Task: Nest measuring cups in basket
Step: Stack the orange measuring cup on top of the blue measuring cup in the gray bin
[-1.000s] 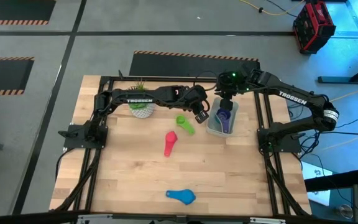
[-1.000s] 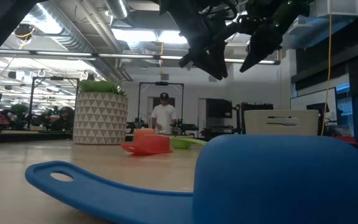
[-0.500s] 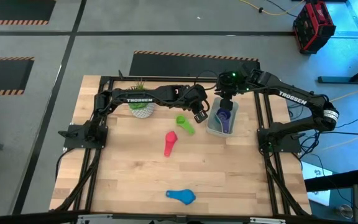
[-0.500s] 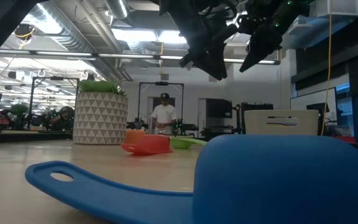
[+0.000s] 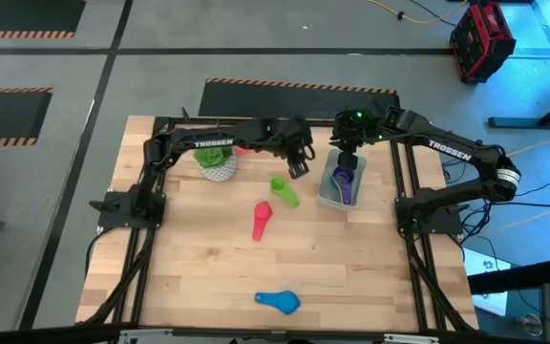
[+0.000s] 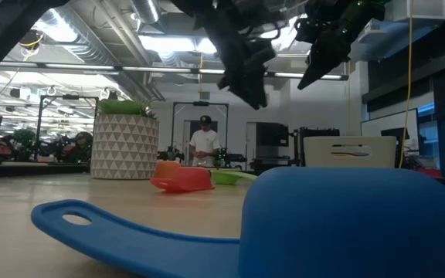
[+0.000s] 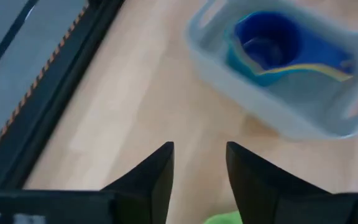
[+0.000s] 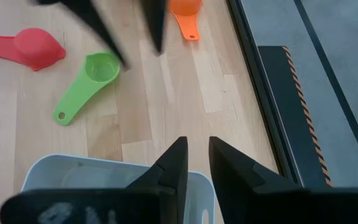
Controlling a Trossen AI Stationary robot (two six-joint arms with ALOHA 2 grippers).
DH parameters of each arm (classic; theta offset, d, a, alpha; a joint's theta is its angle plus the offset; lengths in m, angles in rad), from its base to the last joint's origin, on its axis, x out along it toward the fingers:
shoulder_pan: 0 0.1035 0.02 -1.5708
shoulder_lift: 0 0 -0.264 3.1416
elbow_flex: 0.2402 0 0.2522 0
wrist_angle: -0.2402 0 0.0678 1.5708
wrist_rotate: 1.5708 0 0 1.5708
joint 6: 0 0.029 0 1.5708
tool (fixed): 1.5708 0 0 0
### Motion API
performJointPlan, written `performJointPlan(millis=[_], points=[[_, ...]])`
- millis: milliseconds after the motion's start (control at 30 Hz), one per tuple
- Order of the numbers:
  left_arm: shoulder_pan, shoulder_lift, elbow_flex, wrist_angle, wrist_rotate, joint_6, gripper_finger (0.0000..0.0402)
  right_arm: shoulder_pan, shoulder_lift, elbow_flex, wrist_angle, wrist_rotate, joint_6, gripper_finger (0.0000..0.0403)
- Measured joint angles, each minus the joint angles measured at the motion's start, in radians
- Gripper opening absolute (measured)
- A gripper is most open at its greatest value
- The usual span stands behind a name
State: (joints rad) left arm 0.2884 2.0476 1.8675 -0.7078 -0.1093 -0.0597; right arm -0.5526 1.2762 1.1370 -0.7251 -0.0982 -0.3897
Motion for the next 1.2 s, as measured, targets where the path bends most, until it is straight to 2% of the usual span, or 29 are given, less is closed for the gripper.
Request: performJointPlan(millis=[200,400,567,800,1067,1200], points=[[0.108,0.0,0.0,-0.094,0.006,0.11,0.0149,0.0,0.0,0.0,0.0,0.0,0.0,0.007],[0.224,0.0,0.0,-0.209,0.084,0.206,0.015,0.0,0.0,0.0,0.0,0.0,0.0,0.007],[0.29,0.0,0.0,-0.203,0.03,0.235,0.0148,0.0,0.0,0.0,0.0,0.0,0.0,0.007],[0.342,0.0,0.0,-0.2,-0.064,0.252,0.0147,0.0,0.0,0.0,0.0,0.0,0.0,0.007],[0.367,0.0,0.0,-0.196,-0.08,0.278,0.0148,0.0,0.0,0.0,0.002,0.0,0.0,0.007],[0.374,0.0,0.0,-0.196,-0.021,0.281,0.0153,0.0,0.0,0.0,0.003,0.0,0.0,0.007]])
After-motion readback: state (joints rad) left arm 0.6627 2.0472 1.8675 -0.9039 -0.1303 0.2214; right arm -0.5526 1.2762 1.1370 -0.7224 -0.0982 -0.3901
